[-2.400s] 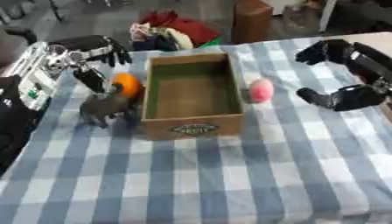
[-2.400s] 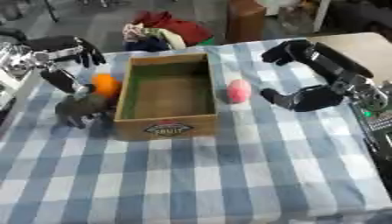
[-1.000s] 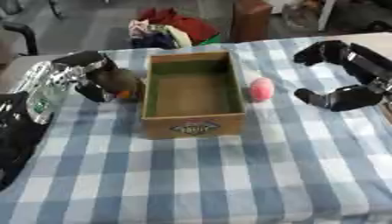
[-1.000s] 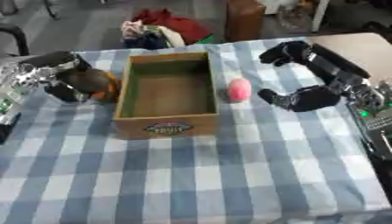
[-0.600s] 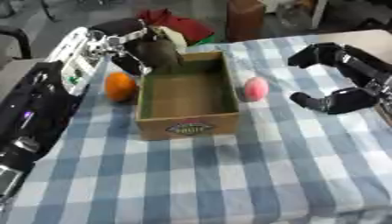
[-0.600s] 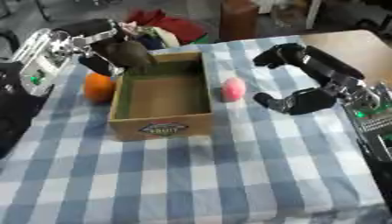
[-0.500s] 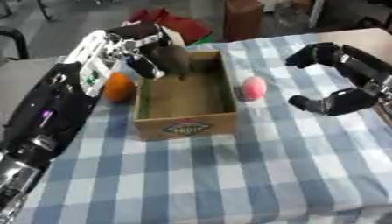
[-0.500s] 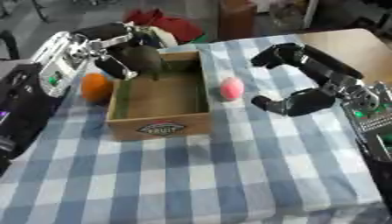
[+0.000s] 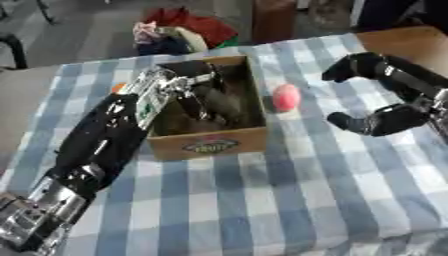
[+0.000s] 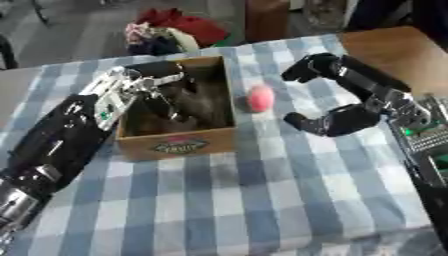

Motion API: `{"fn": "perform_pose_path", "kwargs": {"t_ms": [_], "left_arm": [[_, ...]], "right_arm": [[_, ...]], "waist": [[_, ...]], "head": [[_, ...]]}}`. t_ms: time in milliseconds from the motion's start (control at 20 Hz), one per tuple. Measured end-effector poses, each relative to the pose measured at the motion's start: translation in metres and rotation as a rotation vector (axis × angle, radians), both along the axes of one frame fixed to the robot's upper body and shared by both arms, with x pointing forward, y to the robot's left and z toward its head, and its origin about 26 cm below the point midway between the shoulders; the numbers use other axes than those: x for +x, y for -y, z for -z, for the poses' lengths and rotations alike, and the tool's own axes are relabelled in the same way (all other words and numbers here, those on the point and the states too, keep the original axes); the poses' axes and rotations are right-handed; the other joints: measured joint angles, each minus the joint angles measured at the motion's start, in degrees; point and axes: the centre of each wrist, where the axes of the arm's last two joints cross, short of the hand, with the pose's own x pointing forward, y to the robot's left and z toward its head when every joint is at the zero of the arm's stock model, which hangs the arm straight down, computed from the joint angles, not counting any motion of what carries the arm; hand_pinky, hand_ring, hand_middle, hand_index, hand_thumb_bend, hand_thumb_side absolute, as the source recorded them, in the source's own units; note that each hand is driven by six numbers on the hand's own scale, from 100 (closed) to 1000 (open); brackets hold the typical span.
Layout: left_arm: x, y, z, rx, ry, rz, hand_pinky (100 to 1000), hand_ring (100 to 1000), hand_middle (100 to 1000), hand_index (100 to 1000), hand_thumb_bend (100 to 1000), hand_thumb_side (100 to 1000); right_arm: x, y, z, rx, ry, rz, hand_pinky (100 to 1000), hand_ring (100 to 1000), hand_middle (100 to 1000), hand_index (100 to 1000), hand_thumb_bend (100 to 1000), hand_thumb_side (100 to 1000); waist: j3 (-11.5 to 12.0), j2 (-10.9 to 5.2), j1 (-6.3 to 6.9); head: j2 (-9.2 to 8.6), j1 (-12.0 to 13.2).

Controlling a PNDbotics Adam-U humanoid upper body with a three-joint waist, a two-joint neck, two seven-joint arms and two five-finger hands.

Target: Pick up objects on the table and place them in the box.

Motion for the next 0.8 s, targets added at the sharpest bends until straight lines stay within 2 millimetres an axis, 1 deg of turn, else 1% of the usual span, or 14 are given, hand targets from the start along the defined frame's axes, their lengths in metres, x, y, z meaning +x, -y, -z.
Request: {"fn": "perform_pose_path", "kwargs": {"t_ms": [50,150,250,350,400,450,550,600,700,800], "left_arm": [[0.0,-0.001,0.0,-0.008,0.004,-0.005,787,815,826,835,861,388],[0.0,-0.003,-0.002,-0.043,0.018,-0.015,801,831,849,841,940,438],[-0.001,-0.006,-0.011,-0.09,0.04,-0.019,806,833,855,847,961,459],[-0.002,-0.011,-0.024,-0.135,0.058,-0.016,794,809,829,836,957,461],[-0.004,-0.014,-0.031,-0.157,0.066,-0.016,782,783,789,813,928,436],[-0.005,-0.018,-0.039,-0.181,0.077,-0.019,773,762,764,801,879,402],[-0.008,-0.029,-0.054,-0.224,0.107,-0.046,753,729,722,768,718,287],[-0.01,-0.035,-0.058,-0.246,0.124,-0.071,749,725,719,765,672,243],[-0.012,-0.051,-0.062,-0.282,0.16,-0.146,741,718,720,762,606,182],[-0.013,-0.066,-0.059,-0.308,0.193,-0.246,737,716,728,766,573,146]], "right_arm": [[0.0,0.0,0.0,0.0,0.0,0.0,802,808,728,807,375,272],[0.0,0.0,0.001,0.0,-0.002,0.001,802,809,728,807,376,273],[0.0,0.001,0.002,0.0,-0.008,0.003,802,809,728,807,377,273],[0.0,0.001,0.004,0.0,-0.012,0.005,802,808,728,807,377,273],[0.0,0.001,0.004,-0.001,-0.012,0.005,802,809,728,807,378,273],[0.0,0.001,0.004,-0.001,-0.013,0.006,802,808,728,807,378,274],[0.001,0.002,0.005,-0.001,-0.016,0.008,802,808,728,806,378,274],[0.001,0.002,0.005,-0.002,-0.017,0.009,802,808,728,806,378,274],[0.0,0.003,0.007,-0.001,-0.02,0.013,802,808,728,806,379,274],[0.0,0.005,0.007,0.001,-0.021,0.017,802,808,727,806,380,273]], "waist": [[0.1,0.0,0.0],[0.4,0.0,-0.01],[0.7,-0.02,-0.02],[0.9,-0.07,-0.02],[1.0,-0.09,-0.02],[1.2,-0.09,-0.04],[1.4,-0.12,-0.11],[1.5,-0.14,-0.15],[1.8,-0.16,-0.24],[2.1,-0.18,-0.29]], "head": [[0.0,0.0],[0.0,-0.1],[0.0,-0.3],[0.0,-0.5],[0.0,-0.6],[0.0,-0.6],[0.0,-0.7],[0.0,-0.8],[0.0,-1.1],[0.0,-1.3]]}}
